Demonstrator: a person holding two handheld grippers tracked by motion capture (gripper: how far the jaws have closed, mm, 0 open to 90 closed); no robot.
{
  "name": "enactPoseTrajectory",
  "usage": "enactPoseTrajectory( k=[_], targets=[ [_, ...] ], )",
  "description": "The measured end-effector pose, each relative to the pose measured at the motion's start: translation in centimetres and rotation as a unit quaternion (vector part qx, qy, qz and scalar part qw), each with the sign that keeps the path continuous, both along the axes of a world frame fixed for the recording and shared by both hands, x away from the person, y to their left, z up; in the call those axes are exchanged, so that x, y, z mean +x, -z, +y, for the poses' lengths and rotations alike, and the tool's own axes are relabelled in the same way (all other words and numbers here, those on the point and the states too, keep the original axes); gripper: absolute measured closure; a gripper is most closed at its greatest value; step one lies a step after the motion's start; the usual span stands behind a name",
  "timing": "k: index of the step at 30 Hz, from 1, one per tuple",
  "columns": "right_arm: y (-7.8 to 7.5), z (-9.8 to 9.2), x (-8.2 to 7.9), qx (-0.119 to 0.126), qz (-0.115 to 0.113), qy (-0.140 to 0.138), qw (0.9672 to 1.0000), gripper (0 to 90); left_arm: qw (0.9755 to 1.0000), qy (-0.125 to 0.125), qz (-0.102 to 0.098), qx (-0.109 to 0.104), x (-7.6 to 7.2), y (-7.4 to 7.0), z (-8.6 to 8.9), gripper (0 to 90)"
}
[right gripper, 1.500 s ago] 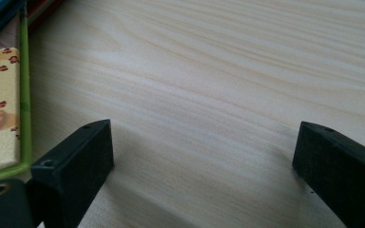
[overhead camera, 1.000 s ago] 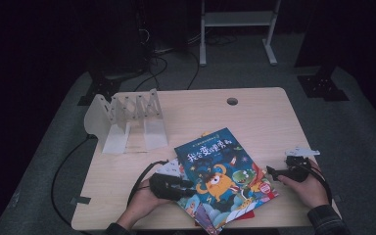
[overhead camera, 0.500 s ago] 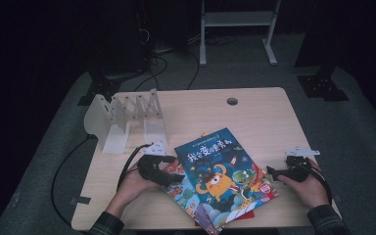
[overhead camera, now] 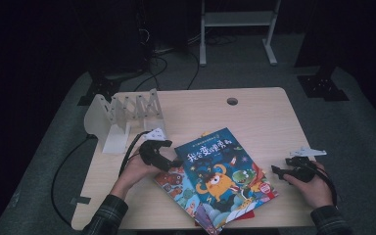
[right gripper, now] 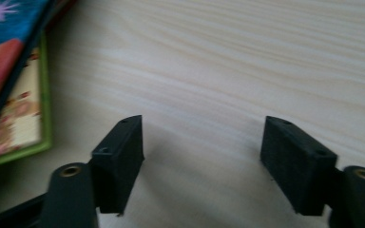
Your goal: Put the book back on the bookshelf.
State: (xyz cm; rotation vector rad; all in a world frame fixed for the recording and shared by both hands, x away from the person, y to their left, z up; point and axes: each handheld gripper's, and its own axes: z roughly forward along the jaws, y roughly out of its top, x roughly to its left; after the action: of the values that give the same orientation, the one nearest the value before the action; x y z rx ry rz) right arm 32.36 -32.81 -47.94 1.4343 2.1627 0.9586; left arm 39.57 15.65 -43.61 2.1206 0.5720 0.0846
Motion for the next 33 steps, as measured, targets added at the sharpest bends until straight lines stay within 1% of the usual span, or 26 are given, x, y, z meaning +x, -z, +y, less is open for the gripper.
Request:
enactPoseTrajectory(
  k=[2, 5, 6, 8, 11, 12, 13, 18, 20, 21, 22, 25, 28, 33],
  targets=[
    [-0.3, 0.0, -0.5, 0.003, 0.0, -0.008, 1.0, 33.9, 1.0, 0.002, 0.002, 0.002, 0.5, 0.3, -0.2, 0.0],
    [-0.8, -0.1, -1.5, 0.009, -0.01, -0.019, 0.9997, 34.4, 0.9999, 0.006, 0.008, 0.011, 0.9, 0.6, -0.5, 0.0],
    [-0.9, -0.1, -1.8, 0.013, -0.011, -0.02, 0.9997, 34.3, 0.9998, 0.01, 0.011, 0.016, 1.0, 0.7, -0.5, 0.0],
    [-1.3, -0.3, -2.7, 0.016, -0.015, -0.02, 0.9996, 34.0, 0.9998, 0.011, 0.012, 0.015, 1.2, 0.9, -0.7, 0.0],
    [-1.6, -0.4, -4.0, 0.01, -0.018, -0.021, 0.9996, 33.4, 0.9997, 0.014, 0.016, 0.014, 1.4, 1.1, -1.0, 0.0],
    [-1.7, -0.5, -4.3, 0.009, -0.018, -0.021, 0.9996, 33.2, 0.9995, 0.016, 0.017, 0.018, 1.5, 1.1, -1.1, 0.0],
    [-1.7, -0.5, -4.8, 0.01, -0.019, -0.024, 0.9995, 32.8, 0.9995, 0.018, 0.019, 0.018, 1.5, 1.2, -1.2, 0.0],
    [-1.9, -0.8, -6.8, 0.014, -0.023, -0.028, 0.9992, 31.8, 0.9988, 0.032, 0.027, 0.027, 1.7, 1.5, -1.8, 0.0],
    [-2.0, -0.8, -7.5, 0.016, -0.024, -0.029, 0.9992, 31.7, 0.9987, 0.033, 0.028, 0.026, 1.6, 1.6, -1.9, 0.0],
    [-2.1, -0.8, -7.8, 0.017, -0.024, -0.031, 0.9991, 31.7, 0.9986, 0.034, 0.026, 0.033, 1.6, 1.6, -1.9, 0.0],
    [-2.1, -0.8, -8.1, 0.017, -0.024, -0.032, 0.999, 31.6, 0.9986, 0.033, 0.027, 0.033, 1.6, 1.6, -1.9, 0.0],
    [-2.2, -0.7, -8.8, 0.019, -0.025, -0.037, 0.9988, 31.5, 0.9986, 0.03, 0.029, 0.031, 1.5, 1.6, -1.9, 0.0],
    [-2.2, -0.6, -9.3, 0.022, -0.023, -0.04, 0.9987, 31.2, 0.9985, 0.031, 0.03, 0.035, 1.5, 1.6, -1.9, 0.0],
    [-2.2, -0.2, -9.6, 0.023, -0.022, -0.053, 0.9981, 30.4, 0.9984, 0.03, 0.033, 0.035, 1.5, 1.6, -1.8, 0.0]
  ],
)
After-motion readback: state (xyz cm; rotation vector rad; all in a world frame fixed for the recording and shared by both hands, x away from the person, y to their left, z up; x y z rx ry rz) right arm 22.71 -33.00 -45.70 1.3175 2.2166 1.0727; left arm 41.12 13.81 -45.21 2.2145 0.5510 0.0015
